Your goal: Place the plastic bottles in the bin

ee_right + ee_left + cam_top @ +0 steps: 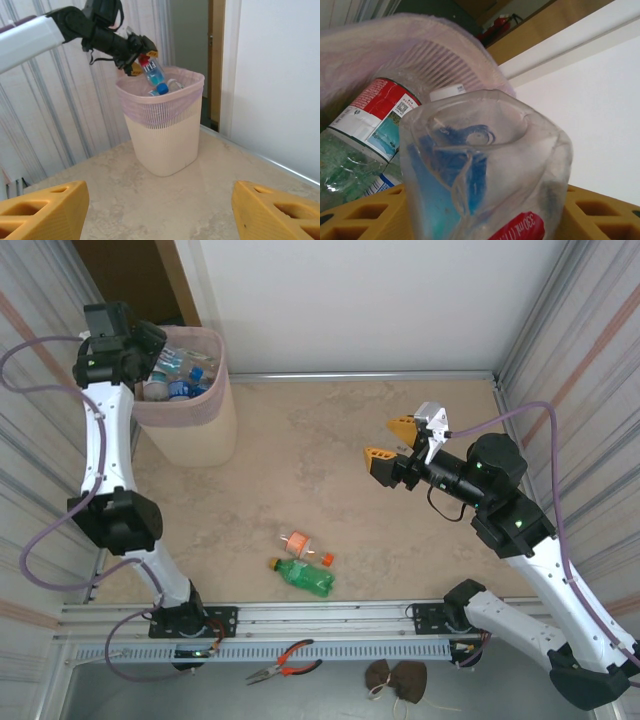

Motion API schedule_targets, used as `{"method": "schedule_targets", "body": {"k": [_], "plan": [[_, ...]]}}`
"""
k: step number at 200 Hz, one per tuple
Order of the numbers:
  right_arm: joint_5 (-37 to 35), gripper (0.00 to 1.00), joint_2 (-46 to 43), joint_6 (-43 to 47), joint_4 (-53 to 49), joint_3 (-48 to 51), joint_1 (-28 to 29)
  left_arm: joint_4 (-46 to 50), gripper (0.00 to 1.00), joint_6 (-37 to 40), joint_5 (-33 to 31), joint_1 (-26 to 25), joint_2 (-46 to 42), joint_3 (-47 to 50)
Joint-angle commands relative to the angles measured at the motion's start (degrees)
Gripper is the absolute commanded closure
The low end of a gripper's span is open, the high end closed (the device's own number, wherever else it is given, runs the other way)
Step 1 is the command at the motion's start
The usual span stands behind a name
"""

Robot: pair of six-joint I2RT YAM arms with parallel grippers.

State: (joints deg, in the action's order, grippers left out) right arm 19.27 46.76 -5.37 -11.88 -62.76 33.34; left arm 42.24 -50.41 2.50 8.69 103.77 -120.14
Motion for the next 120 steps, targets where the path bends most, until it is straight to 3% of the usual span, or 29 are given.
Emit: {"method": "schedule_targets", "body": {"k": [1,120], "plan": [[-0.27,0.25,0.04,-0.18,1.16,-0.1,-0.38,1.33,0.4,2.63,1.66,0.37,0.48,0.43],[-0.46,0.25,-0.34,0.2,0.98,0.23,-0.56,2.95,0.33,4.23,4.32,-2.09,4.04,6.21]]}}
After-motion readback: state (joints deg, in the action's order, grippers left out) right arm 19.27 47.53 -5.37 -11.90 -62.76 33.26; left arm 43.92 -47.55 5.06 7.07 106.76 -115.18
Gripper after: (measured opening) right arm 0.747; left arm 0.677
